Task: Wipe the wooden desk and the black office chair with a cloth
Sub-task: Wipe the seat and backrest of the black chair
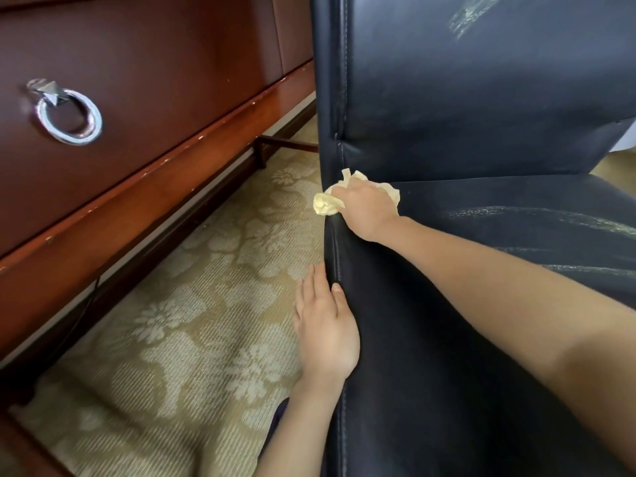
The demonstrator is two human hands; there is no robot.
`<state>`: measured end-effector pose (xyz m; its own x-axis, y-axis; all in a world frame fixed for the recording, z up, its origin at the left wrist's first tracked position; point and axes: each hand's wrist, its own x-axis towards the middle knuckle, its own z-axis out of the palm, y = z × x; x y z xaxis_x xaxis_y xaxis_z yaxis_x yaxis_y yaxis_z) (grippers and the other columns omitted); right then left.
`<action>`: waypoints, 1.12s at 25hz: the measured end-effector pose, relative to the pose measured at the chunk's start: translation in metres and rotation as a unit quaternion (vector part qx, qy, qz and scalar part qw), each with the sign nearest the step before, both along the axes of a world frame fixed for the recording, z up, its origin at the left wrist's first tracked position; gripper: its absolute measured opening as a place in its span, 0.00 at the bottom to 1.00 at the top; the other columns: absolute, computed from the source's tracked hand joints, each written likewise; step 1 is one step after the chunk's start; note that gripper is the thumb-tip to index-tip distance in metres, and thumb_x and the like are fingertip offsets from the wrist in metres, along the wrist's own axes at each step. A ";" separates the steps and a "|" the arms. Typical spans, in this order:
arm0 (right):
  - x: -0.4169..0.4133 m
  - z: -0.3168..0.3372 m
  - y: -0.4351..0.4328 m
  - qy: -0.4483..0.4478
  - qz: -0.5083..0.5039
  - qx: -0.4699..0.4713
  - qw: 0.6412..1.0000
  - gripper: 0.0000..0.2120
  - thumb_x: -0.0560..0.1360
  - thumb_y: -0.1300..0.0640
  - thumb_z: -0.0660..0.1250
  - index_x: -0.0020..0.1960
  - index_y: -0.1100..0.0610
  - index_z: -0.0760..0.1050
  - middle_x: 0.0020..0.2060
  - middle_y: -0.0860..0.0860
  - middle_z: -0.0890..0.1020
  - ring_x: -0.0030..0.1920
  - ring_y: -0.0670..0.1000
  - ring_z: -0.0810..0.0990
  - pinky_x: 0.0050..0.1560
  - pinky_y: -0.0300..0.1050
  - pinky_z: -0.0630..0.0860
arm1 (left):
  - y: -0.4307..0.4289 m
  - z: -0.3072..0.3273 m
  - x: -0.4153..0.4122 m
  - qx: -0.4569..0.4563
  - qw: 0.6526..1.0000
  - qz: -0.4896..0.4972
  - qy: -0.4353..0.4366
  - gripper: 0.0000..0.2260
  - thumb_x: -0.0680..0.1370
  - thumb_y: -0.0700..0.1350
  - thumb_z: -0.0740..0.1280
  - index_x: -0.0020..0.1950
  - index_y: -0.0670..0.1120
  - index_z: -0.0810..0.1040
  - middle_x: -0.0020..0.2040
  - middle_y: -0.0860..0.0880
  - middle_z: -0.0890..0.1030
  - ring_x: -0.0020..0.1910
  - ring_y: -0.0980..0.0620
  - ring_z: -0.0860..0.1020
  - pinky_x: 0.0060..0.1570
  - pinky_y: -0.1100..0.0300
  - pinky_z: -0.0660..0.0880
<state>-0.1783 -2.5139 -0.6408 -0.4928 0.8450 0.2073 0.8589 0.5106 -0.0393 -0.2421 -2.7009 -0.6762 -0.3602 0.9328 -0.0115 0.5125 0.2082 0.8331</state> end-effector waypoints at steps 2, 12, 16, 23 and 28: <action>0.011 0.000 -0.019 0.001 0.096 0.005 0.995 0.14 0.79 0.61 0.57 0.60 0.51 0.75 0.51 0.52 0.75 0.54 0.53 0.73 0.48 0.49 0.72 | -0.001 0.001 0.000 0.011 1.000 0.009 0.007 0.23 0.84 0.45 0.49 0.78 0.51 0.48 0.78 0.56 0.54 0.76 0.57 0.49 0.75 0.55 0.47; 0.085 0.006 -0.098 0.060 0.281 -0.153 0.945 0.14 0.79 0.56 0.61 0.65 0.53 0.75 0.57 0.53 0.76 0.58 0.53 0.74 0.58 0.51 0.72 | -0.006 0.002 0.001 0.044 0.997 0.019 0.066 0.30 0.80 0.35 0.53 0.78 0.48 0.43 0.78 0.53 0.51 0.77 0.54 0.46 0.75 0.53 0.46; 0.088 0.012 -0.078 -0.002 0.267 -0.135 0.954 0.15 0.79 0.52 0.60 0.65 0.50 0.74 0.56 0.49 0.75 0.54 0.51 0.74 0.54 0.51 0.74 | -0.005 0.001 0.000 0.033 0.998 -0.002 0.051 0.27 0.81 0.36 0.51 0.78 0.49 0.48 0.78 0.53 0.52 0.77 0.55 0.48 0.75 0.52 0.48; 0.057 0.008 -0.002 0.079 0.084 -0.094 0.989 0.11 0.80 0.55 0.58 0.59 0.53 0.76 0.50 0.51 0.72 0.55 0.54 0.72 0.52 0.51 0.69 | -0.004 0.001 0.000 0.037 0.999 -0.009 0.019 0.22 0.83 0.40 0.49 0.77 0.52 0.57 0.77 0.56 0.57 0.76 0.58 0.52 0.75 0.54 0.49; 0.028 -0.003 0.042 0.100 -0.135 -0.065 0.984 0.14 0.79 0.57 0.58 0.63 0.54 0.73 0.56 0.58 0.75 0.56 0.60 0.75 0.50 0.49 0.70 | -0.005 -0.002 0.000 0.046 0.999 -0.004 0.008 0.21 0.83 0.39 0.50 0.76 0.51 0.60 0.75 0.55 0.60 0.75 0.58 0.55 0.75 0.56 0.51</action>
<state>-0.1500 -2.4720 -0.6434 -0.2068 0.9653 0.1592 0.9313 0.2441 -0.2704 -0.2420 -2.7056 -0.6786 -0.3524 0.9324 0.0805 0.5274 0.1269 0.8401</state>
